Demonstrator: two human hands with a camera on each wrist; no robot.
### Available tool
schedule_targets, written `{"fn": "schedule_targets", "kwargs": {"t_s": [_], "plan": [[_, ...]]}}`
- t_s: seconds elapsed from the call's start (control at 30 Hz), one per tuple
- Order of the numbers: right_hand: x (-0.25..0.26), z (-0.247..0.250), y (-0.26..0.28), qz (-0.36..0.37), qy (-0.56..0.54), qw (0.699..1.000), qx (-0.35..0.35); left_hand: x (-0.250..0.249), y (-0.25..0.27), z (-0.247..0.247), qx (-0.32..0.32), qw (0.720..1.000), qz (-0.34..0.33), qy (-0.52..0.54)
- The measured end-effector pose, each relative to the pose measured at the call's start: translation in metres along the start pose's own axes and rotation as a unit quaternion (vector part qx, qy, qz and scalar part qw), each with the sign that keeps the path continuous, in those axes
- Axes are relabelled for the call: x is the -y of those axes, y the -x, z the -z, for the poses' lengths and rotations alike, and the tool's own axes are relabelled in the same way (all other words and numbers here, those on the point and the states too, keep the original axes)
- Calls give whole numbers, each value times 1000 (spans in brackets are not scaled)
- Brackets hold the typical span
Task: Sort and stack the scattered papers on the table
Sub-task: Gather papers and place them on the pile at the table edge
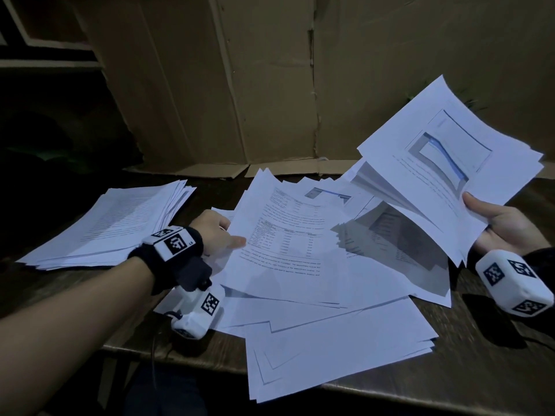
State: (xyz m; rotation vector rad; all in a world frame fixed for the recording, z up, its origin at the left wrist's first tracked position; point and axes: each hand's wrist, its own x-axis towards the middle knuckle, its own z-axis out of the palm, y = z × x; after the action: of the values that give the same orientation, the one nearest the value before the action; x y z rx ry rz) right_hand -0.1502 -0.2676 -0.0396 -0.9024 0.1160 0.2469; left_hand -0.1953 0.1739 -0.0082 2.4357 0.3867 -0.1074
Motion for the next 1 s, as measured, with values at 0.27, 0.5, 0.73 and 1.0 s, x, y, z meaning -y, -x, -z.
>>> {"fn": "schedule_targets", "kwargs": {"t_s": [0.27,0.5,0.73,1.0], "plan": [[0,-3,3,8,24,1000,4,20,-10,16,-32,985,-17,166],[-1,-2,-1,3,48,999,-17,44,-7,46,-99,972,-20,214],[-2,-1,3,10,96,995,-17,35,-4,35,-65,984,29,164],[-1,-3,5,18,84,995,-50,-7,-1,-5,45,991,26,-123]]}}
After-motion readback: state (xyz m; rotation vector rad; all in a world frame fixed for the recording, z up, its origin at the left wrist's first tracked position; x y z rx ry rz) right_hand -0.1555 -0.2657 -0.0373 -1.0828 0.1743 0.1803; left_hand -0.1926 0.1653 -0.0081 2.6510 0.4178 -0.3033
